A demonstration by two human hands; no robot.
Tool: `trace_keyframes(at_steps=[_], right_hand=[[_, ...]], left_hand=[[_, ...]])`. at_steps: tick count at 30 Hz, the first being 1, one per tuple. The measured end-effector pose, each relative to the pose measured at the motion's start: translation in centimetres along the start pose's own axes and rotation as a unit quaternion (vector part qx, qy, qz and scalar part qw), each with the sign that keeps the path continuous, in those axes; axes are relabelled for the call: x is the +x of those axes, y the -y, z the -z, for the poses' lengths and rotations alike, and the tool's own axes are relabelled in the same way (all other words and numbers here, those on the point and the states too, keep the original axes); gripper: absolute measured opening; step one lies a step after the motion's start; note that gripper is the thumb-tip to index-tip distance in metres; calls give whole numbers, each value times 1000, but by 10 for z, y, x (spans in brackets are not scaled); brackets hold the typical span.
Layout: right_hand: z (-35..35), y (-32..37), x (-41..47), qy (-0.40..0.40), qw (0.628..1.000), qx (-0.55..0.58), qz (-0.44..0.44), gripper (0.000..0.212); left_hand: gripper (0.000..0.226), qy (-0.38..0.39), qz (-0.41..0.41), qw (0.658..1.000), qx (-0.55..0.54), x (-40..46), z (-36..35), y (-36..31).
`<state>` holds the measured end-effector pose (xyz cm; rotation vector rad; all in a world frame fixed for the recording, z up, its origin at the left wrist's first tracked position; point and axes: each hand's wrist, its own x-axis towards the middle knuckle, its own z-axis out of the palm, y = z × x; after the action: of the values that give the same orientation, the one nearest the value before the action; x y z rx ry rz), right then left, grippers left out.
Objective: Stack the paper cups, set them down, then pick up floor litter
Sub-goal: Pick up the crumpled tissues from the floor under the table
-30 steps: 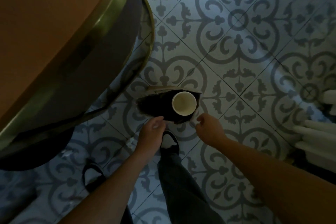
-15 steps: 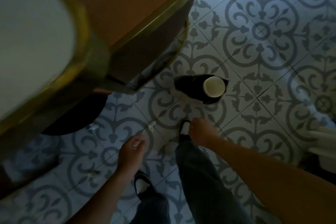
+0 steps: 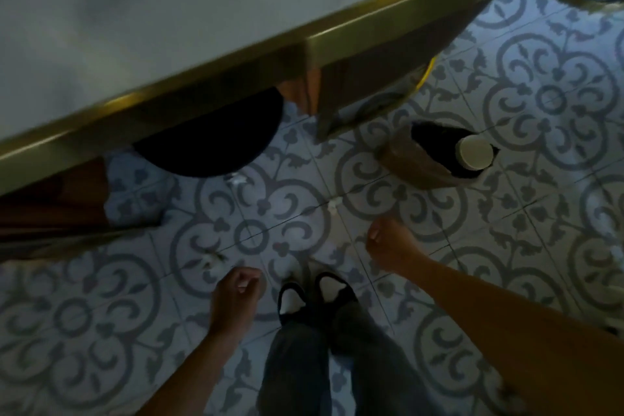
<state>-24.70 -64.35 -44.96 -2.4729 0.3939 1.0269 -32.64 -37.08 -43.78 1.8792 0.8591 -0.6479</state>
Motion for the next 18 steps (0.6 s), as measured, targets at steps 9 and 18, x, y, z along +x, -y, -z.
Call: trace_keyframes(at_steps=[9, 18], right_hand=[[-56, 20, 46, 27, 989, -110, 100, 5], [-131, 11, 145, -16, 971, -169, 170, 10]], left_hand=[[12, -72, 10, 997, 2, 27, -6, 81], [13, -96, -36, 995, 15, 141, -26, 121]])
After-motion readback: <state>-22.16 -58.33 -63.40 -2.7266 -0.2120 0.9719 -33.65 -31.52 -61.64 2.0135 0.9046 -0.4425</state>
